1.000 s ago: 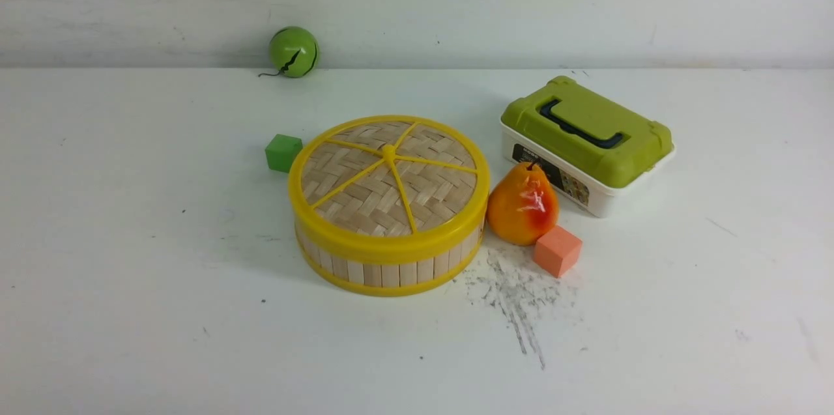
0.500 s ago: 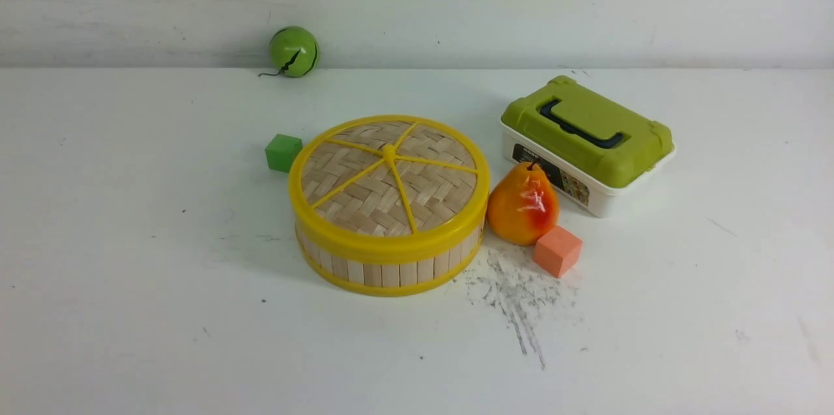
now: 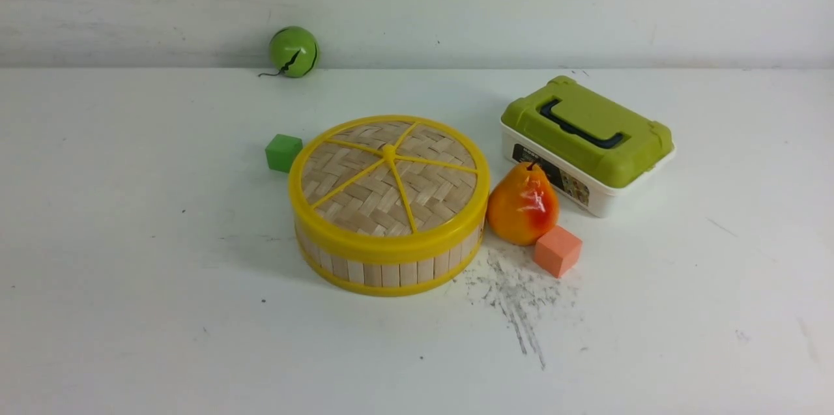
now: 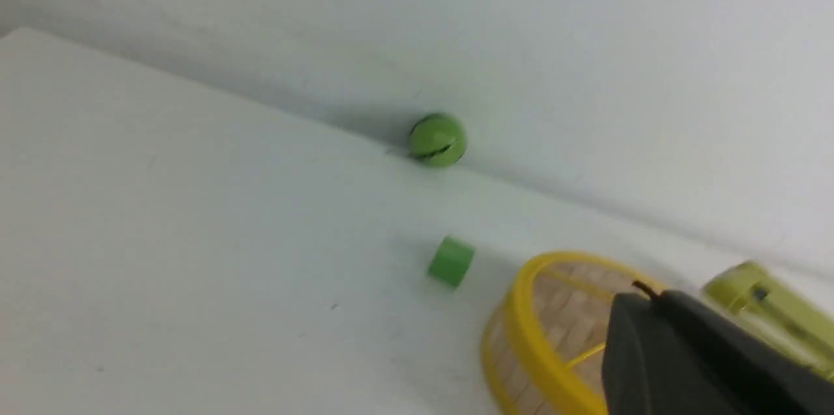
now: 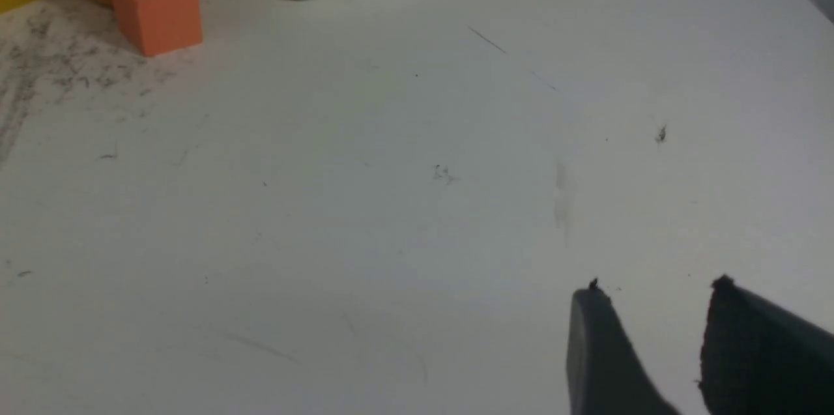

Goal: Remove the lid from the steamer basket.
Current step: Use the left arm to lift the lid of the steamer

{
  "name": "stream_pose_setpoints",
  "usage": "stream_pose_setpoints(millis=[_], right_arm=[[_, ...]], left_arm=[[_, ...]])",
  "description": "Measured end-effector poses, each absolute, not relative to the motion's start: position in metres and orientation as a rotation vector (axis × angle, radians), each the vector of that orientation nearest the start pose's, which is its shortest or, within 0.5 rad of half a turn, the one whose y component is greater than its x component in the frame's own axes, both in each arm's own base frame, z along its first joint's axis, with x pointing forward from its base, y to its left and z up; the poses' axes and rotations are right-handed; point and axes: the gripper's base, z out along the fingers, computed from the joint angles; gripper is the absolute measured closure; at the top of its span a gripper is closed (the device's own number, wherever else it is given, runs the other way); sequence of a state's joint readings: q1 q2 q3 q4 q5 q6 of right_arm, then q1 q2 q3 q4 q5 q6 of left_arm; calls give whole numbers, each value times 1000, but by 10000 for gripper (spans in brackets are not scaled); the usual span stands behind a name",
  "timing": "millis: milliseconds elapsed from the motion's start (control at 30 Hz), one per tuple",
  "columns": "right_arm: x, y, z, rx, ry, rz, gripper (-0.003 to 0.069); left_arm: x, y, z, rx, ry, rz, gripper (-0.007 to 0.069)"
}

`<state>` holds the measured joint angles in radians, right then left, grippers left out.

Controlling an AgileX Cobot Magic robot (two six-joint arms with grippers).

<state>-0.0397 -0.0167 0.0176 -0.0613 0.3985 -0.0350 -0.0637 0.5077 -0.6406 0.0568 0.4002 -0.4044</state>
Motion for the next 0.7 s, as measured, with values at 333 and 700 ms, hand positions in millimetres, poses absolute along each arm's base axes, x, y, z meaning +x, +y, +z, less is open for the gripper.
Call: stream_pose_setpoints(millis=[333,700], right_arm=[[51,-4,172,-33,1883,-112,419],[51,-4,172,-33,1883,-112,419]], left_arm=[[186,-25,302,-389,2279,-367,637],[263,-121,311,213,2518,-834,637]])
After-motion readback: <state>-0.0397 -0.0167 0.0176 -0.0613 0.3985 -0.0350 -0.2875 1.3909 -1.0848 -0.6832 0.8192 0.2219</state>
